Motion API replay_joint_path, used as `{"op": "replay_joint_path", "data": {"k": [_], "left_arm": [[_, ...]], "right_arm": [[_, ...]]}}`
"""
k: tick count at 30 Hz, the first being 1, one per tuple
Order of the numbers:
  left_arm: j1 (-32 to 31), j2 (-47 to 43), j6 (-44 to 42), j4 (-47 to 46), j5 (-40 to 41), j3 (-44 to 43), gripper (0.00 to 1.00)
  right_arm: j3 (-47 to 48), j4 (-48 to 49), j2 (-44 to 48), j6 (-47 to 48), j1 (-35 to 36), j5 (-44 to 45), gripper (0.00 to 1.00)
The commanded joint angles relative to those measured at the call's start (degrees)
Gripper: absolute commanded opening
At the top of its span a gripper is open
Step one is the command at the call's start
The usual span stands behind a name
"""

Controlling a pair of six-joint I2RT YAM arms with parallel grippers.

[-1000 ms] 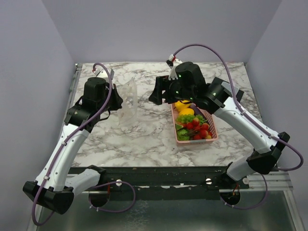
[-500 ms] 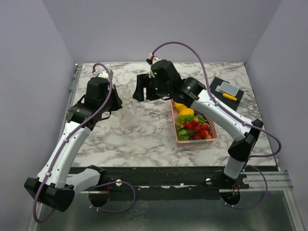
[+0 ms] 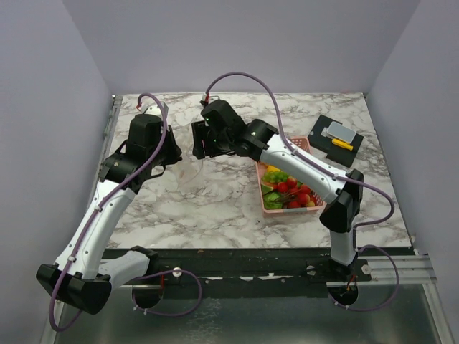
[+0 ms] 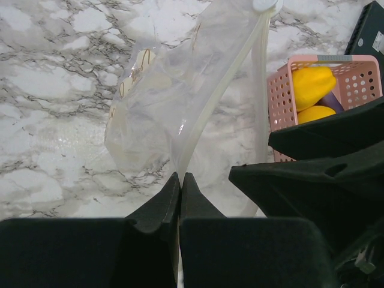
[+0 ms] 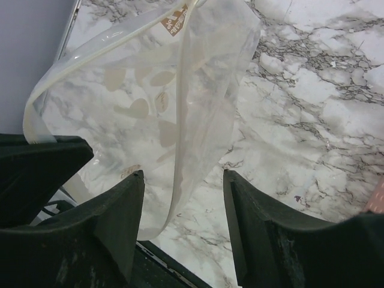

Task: Place the food in the zip-top bag and seal the zipper
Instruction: Open the zipper of the food storage bag.

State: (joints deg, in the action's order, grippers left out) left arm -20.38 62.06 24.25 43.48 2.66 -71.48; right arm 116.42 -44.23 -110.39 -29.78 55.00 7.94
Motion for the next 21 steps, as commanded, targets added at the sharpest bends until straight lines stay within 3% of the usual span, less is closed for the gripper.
{"op": "replay_joint_path", "data": {"k": [1,7,14,21], "left_arm": [[-0.2,0.1,0.1,1.7,0.3,-1.4,0.00],[-0.3,0.4,-1.4,4.8,0.8,-2.8,0.00],[-0.3,2.0,-3.8,10.9,1.1,-5.5,0.00],[-0.2,2.7,-6.0,15.2,0.4,-6.9,0.00]], "right_arm": [[4.2,-3.1,-3.2,1.5,1.3,4.2,0.57],[4.2,-4.6,-4.8,2.8,1.3,9.0,0.36],[1.6,-4.3,-4.2,4.9,1.3,14.5,0.03],[-0.9,-4.3,-2.6,8.8,1.3,26.3,0.01]]}}
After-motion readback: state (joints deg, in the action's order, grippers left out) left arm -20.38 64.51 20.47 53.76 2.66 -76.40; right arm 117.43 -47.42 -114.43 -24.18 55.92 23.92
